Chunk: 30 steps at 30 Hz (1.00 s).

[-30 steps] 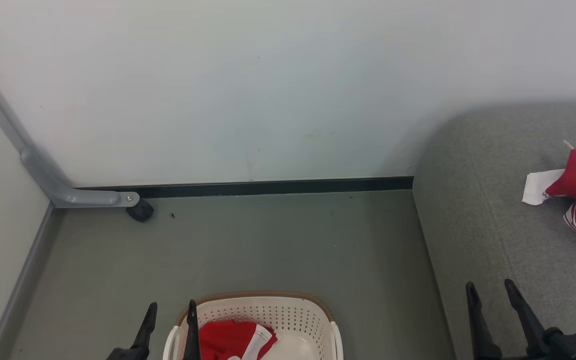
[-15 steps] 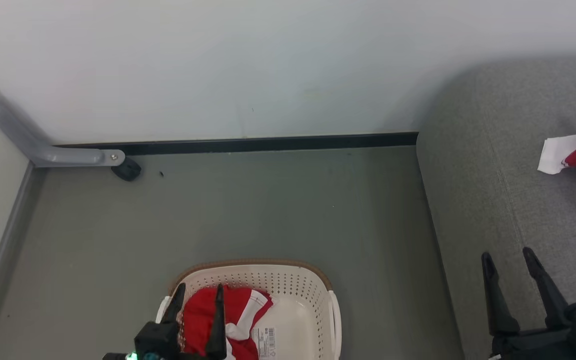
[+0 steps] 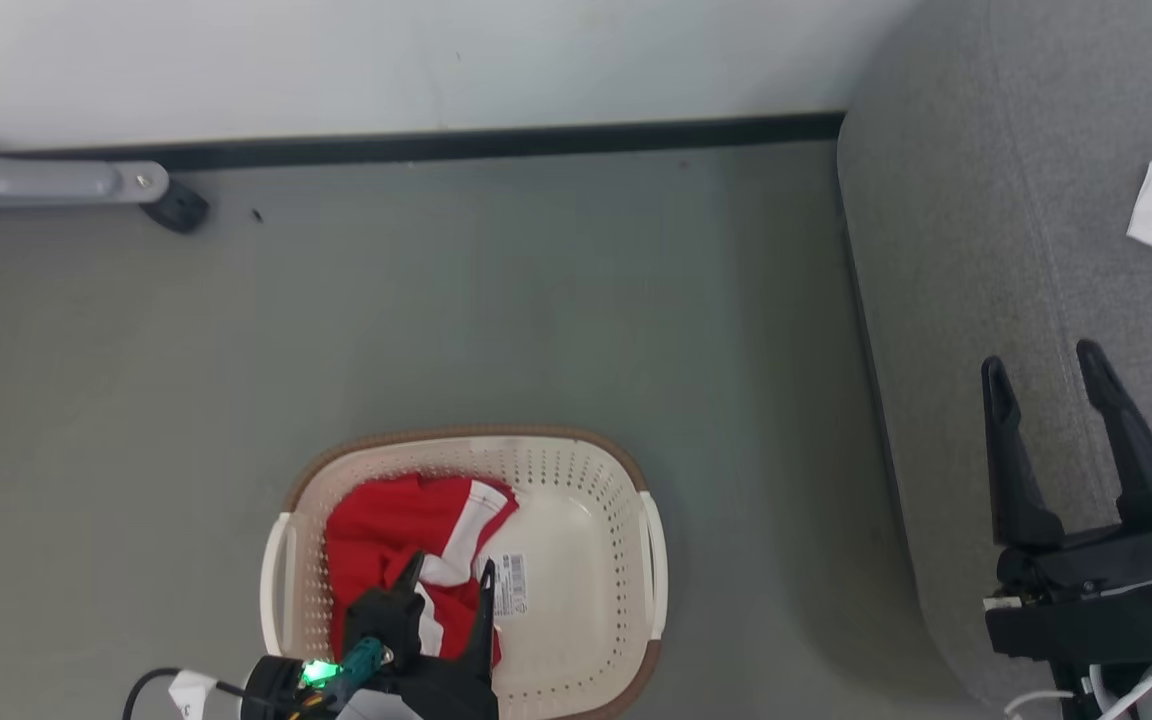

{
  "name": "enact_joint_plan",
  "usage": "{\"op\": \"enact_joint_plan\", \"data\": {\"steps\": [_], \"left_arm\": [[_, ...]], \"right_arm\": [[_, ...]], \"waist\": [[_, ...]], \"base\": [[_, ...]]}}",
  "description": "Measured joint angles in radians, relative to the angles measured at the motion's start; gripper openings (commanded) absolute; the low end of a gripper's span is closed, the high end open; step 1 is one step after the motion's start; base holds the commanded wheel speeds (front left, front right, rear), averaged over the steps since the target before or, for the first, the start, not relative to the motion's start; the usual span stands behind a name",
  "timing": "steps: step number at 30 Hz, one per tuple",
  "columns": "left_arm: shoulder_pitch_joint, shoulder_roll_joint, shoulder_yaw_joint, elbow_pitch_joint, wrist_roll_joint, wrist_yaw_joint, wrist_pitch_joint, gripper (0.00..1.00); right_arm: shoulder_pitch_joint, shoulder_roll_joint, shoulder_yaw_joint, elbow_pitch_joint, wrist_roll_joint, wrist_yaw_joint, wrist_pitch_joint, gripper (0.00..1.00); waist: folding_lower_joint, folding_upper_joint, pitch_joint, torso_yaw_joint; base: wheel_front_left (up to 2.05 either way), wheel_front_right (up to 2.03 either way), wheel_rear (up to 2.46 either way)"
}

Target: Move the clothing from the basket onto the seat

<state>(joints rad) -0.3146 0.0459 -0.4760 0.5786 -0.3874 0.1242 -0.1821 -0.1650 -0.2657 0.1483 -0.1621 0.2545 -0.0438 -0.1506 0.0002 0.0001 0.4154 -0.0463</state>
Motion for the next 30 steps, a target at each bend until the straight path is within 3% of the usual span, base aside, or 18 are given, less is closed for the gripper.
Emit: {"op": "enact_joint_plan", "data": {"steps": [12,21,30], "left_arm": [[-0.149,-0.001,-0.022,0.208,-0.049,0.000,0.055,1.00],[-0.304,-0.003,0.026,0.378,0.046,0.000,0.121,1.00],[-0.457,0.033,0.077,0.477,0.106,0.000,0.188,1.00]], "right_arm": [[-0.060,-0.012,0.000,-0.114,-0.008,0.001,0.019,1.00],[-0.096,0.001,0.000,-0.188,-0.006,0.000,0.026,1.00],[-0.137,0.011,-0.019,-0.225,0.010,-0.001,0.016,1.00]], "waist": [[0.0000,0.0001,0.176,-0.052],[0.0000,0.0001,0.310,-0.096],[0.0000,0.0001,0.447,-0.137]], "base": [[0.00,0.00,0.00],[0.00,0.00,0.00],[0.00,0.00,0.00]]}}
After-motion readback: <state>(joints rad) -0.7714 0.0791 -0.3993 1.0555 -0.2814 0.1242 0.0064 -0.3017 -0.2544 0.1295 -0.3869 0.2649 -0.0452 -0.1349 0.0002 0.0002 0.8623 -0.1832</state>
